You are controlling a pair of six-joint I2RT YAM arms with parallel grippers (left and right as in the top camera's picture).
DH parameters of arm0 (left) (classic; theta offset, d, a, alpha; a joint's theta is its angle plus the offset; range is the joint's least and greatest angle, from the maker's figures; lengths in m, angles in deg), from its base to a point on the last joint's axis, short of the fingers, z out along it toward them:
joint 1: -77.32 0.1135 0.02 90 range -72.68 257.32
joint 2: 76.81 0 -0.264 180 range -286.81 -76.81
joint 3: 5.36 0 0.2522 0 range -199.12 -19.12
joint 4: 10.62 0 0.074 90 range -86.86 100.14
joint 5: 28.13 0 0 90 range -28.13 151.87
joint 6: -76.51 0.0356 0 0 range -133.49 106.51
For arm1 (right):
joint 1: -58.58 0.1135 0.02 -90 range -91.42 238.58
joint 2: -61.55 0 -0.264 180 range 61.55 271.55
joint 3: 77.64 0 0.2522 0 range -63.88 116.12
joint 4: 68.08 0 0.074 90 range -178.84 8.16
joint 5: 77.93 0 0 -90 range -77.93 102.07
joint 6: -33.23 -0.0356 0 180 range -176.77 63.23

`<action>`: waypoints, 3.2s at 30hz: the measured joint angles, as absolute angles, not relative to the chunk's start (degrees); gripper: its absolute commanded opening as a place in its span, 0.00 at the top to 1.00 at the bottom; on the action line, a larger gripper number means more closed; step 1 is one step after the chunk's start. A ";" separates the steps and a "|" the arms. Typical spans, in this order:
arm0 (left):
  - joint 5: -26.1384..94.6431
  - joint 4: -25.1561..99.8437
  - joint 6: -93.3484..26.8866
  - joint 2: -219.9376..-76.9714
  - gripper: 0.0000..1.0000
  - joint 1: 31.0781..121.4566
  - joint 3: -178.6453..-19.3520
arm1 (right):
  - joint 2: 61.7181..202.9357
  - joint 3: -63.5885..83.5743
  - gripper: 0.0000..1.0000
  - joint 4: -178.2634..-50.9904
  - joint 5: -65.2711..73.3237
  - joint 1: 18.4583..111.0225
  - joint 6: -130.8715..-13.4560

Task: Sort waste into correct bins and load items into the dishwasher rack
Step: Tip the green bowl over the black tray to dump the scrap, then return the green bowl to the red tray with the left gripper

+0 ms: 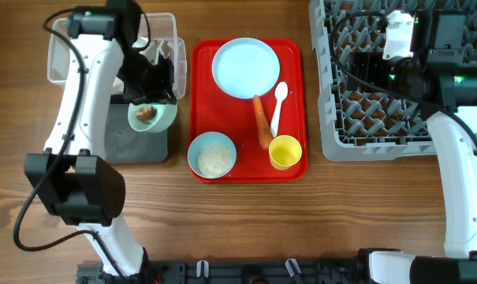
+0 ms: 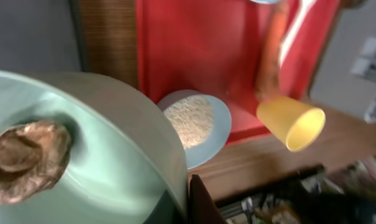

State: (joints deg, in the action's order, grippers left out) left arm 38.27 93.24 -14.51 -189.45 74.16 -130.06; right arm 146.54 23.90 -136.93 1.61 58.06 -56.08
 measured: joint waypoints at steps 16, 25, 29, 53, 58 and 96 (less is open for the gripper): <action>10.65 87.52 10.60 -189.45 0.96 98.38 -110.82 | 146.54 23.93 0.04 -137.17 1.59 58.06 -56.08; -2.99 87.80 20.94 -189.47 0.96 106.64 -102.89 | 146.54 23.90 0.04 -137.65 1.59 58.06 -56.08; -9.59 89.94 22.86 -189.47 0.96 108.87 -102.63 | 146.54 23.93 0.04 -138.02 1.59 58.06 -56.08; -26.36 97.20 23.96 -189.45 0.96 109.17 -102.52 | 146.54 23.93 0.04 -138.02 1.59 58.06 -56.08; -26.58 96.30 23.96 -189.45 0.96 109.15 -102.54 | 146.70 23.93 0.04 -138.02 1.59 58.06 -56.08; 65.09 60.33 -21.96 -186.85 0.96 48.91 -116.20 | 146.83 23.93 0.04 -137.57 1.59 58.06 -56.08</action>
State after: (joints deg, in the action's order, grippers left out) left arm 65.09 60.33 -21.96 -186.85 48.91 -116.20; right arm 146.83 23.93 -137.57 1.59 58.06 -56.08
